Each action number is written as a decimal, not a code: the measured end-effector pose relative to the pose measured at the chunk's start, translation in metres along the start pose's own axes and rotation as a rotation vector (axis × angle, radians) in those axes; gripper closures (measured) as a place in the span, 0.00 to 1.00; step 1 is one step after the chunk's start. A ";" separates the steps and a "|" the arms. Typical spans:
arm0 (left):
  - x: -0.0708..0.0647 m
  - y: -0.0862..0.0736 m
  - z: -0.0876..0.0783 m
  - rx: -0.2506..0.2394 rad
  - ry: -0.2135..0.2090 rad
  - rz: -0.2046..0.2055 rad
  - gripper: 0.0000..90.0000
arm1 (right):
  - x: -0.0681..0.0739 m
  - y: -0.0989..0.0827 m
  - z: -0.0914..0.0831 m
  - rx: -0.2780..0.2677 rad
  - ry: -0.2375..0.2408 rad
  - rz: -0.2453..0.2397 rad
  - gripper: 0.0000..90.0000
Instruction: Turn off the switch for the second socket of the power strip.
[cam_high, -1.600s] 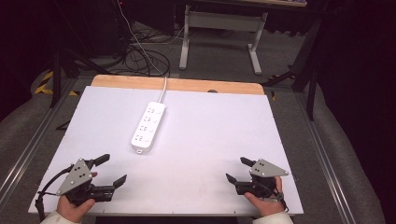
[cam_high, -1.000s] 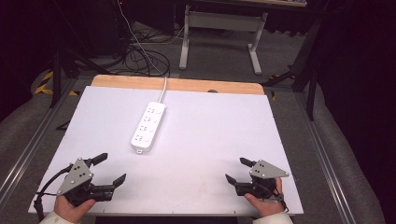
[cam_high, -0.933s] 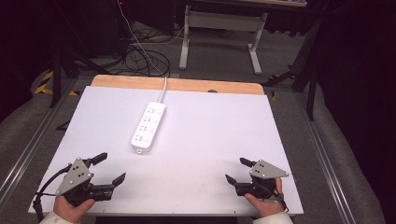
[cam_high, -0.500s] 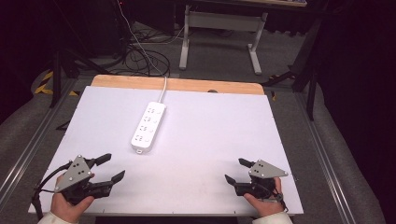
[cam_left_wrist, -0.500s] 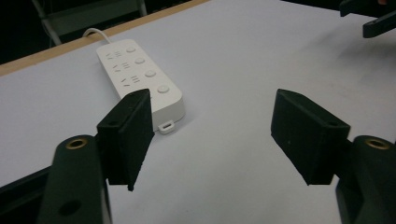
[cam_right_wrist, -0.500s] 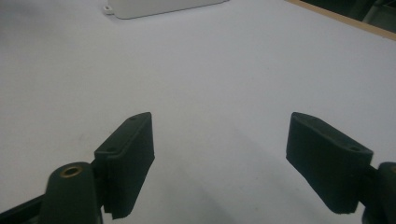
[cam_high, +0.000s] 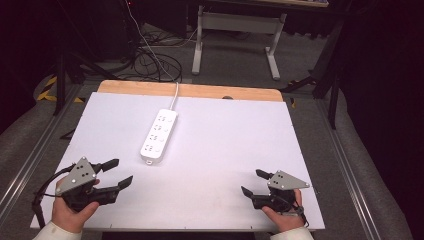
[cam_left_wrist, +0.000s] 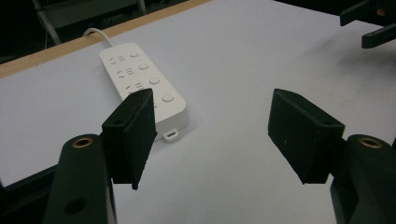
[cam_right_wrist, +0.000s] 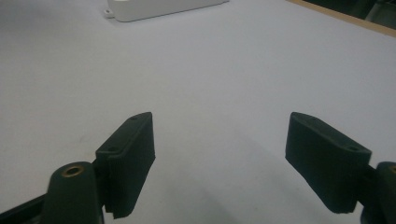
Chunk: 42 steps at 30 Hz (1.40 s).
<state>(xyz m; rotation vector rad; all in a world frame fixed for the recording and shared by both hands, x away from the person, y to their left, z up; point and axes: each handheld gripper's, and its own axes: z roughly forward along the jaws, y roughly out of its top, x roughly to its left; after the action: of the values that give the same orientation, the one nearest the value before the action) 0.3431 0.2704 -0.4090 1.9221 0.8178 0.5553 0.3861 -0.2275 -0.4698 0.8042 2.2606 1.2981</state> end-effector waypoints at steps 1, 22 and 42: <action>0.001 0.002 0.001 0.005 -0.002 0.005 0.36 | 0.000 0.000 0.000 0.001 0.003 0.000 0.27; 0.014 0.041 0.023 0.054 0.016 0.038 0.34 | 0.001 0.000 -0.001 -0.009 0.021 0.007 0.28; 0.024 0.062 0.049 0.098 0.081 0.034 0.37 | 0.002 0.000 -0.001 -0.010 0.027 0.000 0.28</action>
<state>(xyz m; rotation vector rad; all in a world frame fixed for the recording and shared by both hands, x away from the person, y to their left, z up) 0.4115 0.2383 -0.3750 2.0169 0.8793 0.6271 0.3842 -0.2271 -0.4699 0.7886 2.2735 1.3265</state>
